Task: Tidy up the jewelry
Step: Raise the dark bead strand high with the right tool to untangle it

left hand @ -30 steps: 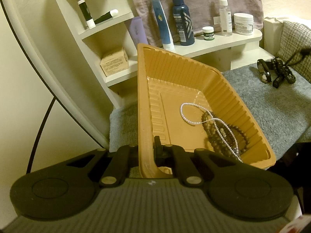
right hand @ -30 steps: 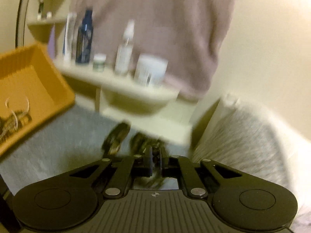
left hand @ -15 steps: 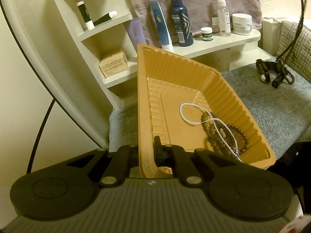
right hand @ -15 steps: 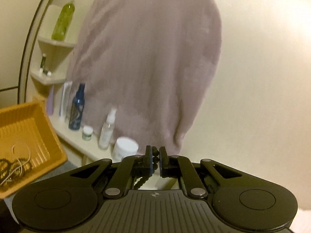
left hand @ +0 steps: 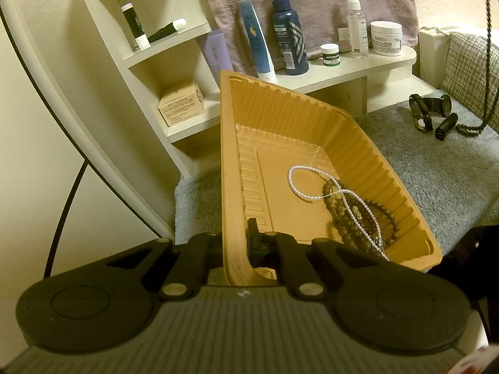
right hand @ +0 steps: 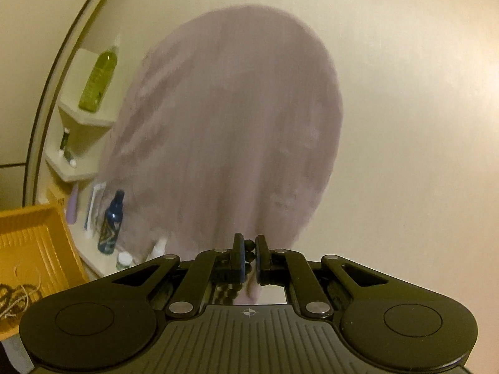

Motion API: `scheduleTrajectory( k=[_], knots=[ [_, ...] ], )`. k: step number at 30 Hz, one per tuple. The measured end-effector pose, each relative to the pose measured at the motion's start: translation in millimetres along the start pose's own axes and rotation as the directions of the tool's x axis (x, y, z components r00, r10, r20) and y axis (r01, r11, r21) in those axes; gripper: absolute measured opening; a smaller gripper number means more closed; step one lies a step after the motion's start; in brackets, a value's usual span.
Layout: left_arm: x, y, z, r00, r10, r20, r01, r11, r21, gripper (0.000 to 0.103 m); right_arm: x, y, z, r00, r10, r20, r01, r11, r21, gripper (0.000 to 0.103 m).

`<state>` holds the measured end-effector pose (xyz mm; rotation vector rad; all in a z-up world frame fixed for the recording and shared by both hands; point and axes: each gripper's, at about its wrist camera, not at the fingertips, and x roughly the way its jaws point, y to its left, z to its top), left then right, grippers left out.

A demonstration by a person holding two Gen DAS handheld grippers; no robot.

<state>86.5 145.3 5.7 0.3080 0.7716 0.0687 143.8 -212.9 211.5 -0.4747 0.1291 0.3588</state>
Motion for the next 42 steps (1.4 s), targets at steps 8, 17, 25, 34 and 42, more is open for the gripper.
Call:
scheduleTrajectory(
  k=[8, 17, 25, 34, 42],
  knots=[
    [-0.1, 0.0, 0.3, 1.0, -0.001, 0.001, 0.001, 1.0, 0.0, 0.005, -5.1, -2.0, 34.3, 0.997, 0.054, 0.049, -0.054, 0.999, 0.002, 0.006],
    [0.5, -0.4, 0.8, 1.0, -0.002, 0.001, 0.002, 1.0, -0.001, 0.005, -0.3, 7.6, 68.8, 0.986, 0.136, 0.093, -0.136, 0.991, -0.006, 0.006],
    [0.7, -0.5, 0.7, 1.0, -0.001, 0.001, 0.001, 1.0, -0.001, 0.005, 0.9, 16.4, 98.1, 0.968, 0.213, 0.135, -0.214, 0.977, -0.005, 0.006],
    [0.8, -0.7, 0.9, 1.0, -0.004, 0.001, 0.004, 1.0, -0.003, 0.005, 5.9, 45.8, 133.4, 0.921, 0.337, 0.196, -0.341, 0.94, -0.014, 0.006],
    [0.6, 0.1, 1.3, 1.0, -0.011, 0.004, 0.011, 1.0, -0.008, 0.005, 22.3, 92.2, 158.8, 0.877, 0.437, 0.2, -0.429, 0.899, -0.084, 0.006]
  ],
)
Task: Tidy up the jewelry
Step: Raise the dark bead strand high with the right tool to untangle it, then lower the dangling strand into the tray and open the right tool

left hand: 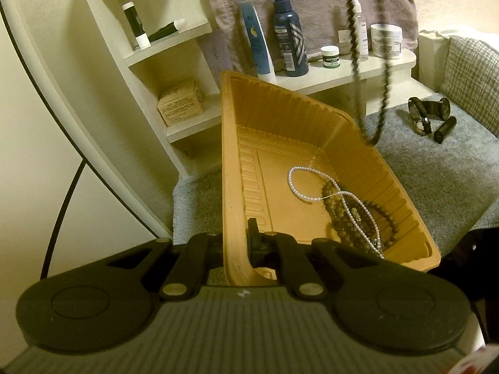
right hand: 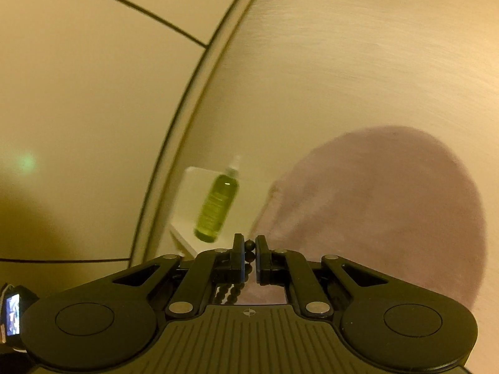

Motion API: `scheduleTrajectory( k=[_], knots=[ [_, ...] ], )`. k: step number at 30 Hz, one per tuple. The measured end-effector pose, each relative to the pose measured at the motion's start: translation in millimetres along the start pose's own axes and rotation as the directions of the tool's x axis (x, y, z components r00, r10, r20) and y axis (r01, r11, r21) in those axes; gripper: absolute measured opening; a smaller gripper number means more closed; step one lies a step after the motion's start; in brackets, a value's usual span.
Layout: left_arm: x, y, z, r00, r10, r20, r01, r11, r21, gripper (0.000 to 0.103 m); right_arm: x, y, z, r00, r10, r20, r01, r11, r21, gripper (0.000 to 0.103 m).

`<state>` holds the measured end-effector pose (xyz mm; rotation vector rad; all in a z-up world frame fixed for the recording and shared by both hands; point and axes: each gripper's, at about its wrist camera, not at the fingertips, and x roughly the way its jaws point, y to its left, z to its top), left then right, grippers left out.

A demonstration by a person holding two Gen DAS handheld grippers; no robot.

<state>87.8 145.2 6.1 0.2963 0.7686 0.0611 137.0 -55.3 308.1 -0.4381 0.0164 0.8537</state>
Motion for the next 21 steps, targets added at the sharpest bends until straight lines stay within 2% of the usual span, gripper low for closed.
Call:
scheduleTrajectory(
  k=[3, 6, 8, 14, 18, 21],
  knots=[
    [-0.1, 0.7, -0.3, 1.0, -0.002, 0.002, 0.002, 1.0, 0.003, 0.005, 18.6, 7.7, -4.0, 0.998, 0.05, -0.045, -0.051, 0.999, -0.004, 0.006],
    [0.0, 0.9, -0.8, 1.0, -0.003, 0.002, 0.003, 1.0, 0.004, 0.005, 36.5, 15.8, -14.2, 0.986, 0.129, -0.104, -0.131, 0.991, -0.01, 0.006],
    [0.2, 1.0, -0.9, 1.0, -0.004, 0.001, 0.004, 1.0, 0.003, 0.005, 49.1, 22.3, -24.2, 0.967, 0.21, -0.142, -0.214, 0.977, -0.014, 0.006],
    [1.0, 2.1, -1.9, 1.0, -0.006, 0.0, 0.006, 1.0, -0.002, 0.005, 76.9, 48.5, -53.4, 0.904, 0.35, -0.245, -0.378, 0.923, -0.076, 0.006],
    [1.5, 2.8, -2.3, 1.0, -0.008, 0.0, 0.008, 1.0, 0.0, 0.005, 88.8, 65.3, -74.9, 0.856, 0.413, -0.312, -0.475, 0.866, -0.155, 0.006],
    [2.1, 3.7, -2.3, 1.0, -0.01, -0.001, 0.01, 1.0, -0.001, 0.005, 91.4, 78.1, -93.0, 0.832, 0.423, -0.359, -0.516, 0.827, -0.222, 0.006]
  ],
)
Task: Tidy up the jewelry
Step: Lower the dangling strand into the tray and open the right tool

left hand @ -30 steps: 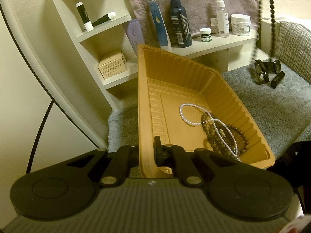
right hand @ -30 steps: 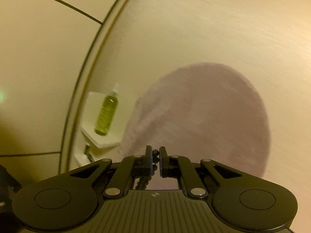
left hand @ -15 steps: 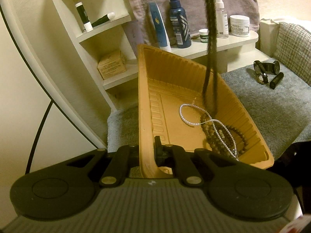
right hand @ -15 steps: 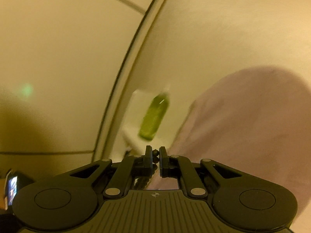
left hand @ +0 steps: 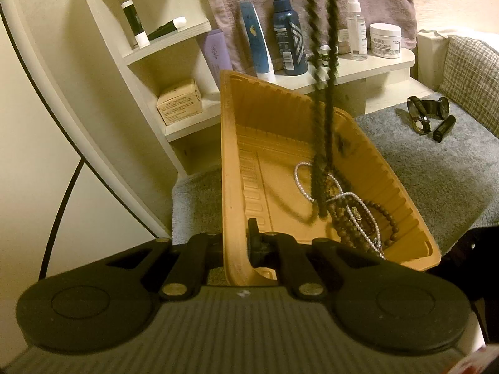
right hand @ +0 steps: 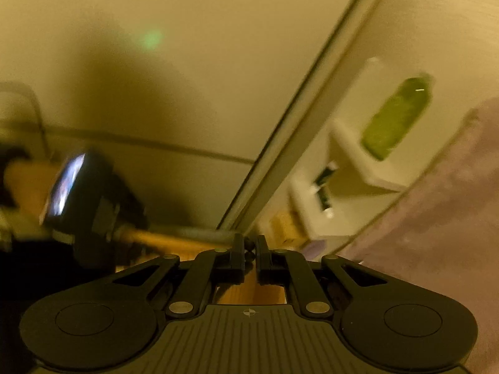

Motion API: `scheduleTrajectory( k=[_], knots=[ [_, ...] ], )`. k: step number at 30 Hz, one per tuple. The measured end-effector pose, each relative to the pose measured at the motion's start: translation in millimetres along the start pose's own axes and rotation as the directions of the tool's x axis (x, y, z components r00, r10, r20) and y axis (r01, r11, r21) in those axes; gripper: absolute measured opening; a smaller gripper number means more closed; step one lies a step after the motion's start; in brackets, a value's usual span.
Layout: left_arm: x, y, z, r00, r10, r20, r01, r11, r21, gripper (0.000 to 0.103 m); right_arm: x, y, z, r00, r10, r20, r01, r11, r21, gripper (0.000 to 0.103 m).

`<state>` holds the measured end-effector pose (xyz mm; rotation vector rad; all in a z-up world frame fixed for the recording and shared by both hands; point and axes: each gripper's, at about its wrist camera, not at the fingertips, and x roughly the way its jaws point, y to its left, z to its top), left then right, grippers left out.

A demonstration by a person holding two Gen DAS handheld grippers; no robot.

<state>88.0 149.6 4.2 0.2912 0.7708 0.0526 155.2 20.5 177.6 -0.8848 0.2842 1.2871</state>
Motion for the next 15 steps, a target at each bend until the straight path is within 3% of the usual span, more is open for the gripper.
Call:
scheduleTrajectory(
  k=[5, 11, 15],
  knots=[
    [0.9, 1.0, -0.6, 1.0, -0.003, -0.001, 0.003, 1.0, -0.004, 0.005, 23.5, 17.1, -19.0, 0.997, 0.031, -0.066, -0.038, 0.993, -0.112, 0.006],
    [0.9, 0.9, -0.2, 1.0, -0.004, -0.002, 0.004, 1.0, -0.005, 0.005, 50.7, 40.4, -40.2, 0.99, -0.008, -0.141, -0.035, 0.954, -0.299, 0.006],
    [0.7, 1.1, -0.2, 1.0, -0.004, -0.002, 0.004, 1.0, -0.005, 0.005, 63.8, 49.1, -53.3, 0.987, -0.02, -0.16, -0.039, 0.933, -0.357, 0.006]
  ],
)
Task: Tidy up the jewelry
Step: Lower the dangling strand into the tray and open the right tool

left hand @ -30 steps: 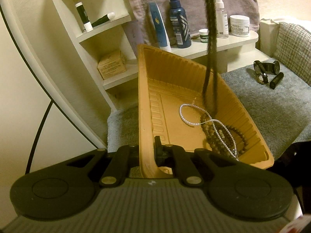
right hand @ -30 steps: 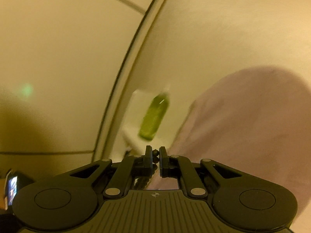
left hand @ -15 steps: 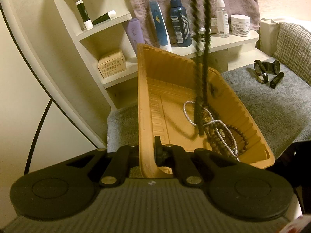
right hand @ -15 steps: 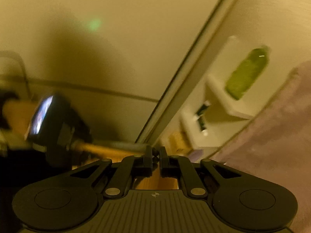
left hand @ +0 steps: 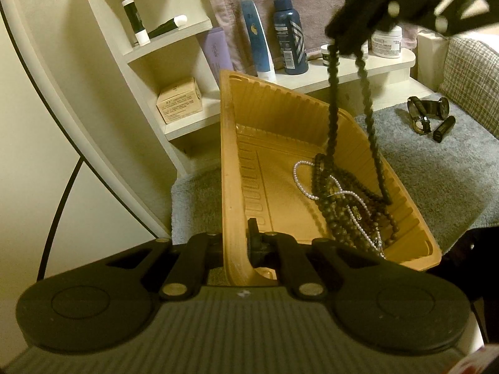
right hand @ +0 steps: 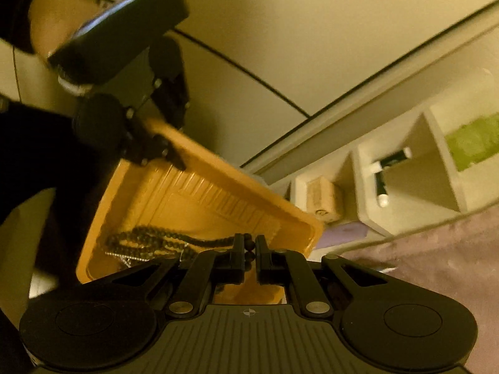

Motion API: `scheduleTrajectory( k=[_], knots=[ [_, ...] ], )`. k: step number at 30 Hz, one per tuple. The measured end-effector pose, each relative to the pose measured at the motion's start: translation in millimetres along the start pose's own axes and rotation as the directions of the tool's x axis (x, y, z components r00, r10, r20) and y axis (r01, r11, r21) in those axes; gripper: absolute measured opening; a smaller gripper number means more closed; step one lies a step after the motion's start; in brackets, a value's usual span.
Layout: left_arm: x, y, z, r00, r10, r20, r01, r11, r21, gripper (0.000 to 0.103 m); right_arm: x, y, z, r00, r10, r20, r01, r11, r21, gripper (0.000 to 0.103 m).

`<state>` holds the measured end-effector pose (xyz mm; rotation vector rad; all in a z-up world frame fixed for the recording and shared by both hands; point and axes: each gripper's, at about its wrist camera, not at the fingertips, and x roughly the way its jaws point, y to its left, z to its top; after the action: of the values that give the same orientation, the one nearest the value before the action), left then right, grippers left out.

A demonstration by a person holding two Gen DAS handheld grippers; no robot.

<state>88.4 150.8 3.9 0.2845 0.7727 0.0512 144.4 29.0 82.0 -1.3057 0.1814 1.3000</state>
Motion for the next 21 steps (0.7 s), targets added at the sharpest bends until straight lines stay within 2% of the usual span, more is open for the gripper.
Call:
scheduleTrajectory(
  k=[4, 21],
  knots=[
    [-0.1, 0.0, 0.0, 1.0, -0.001, -0.001, 0.001, 1.0, 0.0, 0.005, 17.7, 14.1, -6.3, 0.999, -0.031, -0.041, 0.027, 0.994, -0.103, 0.006],
    [-0.4, -0.6, -0.5, 1.0, 0.0, -0.001, 0.0, 1.0, 0.0, 0.005, 38.6, 30.7, -9.8, 1.0, 0.016, -0.002, -0.016, 0.999, -0.03, 0.006]
  ],
)
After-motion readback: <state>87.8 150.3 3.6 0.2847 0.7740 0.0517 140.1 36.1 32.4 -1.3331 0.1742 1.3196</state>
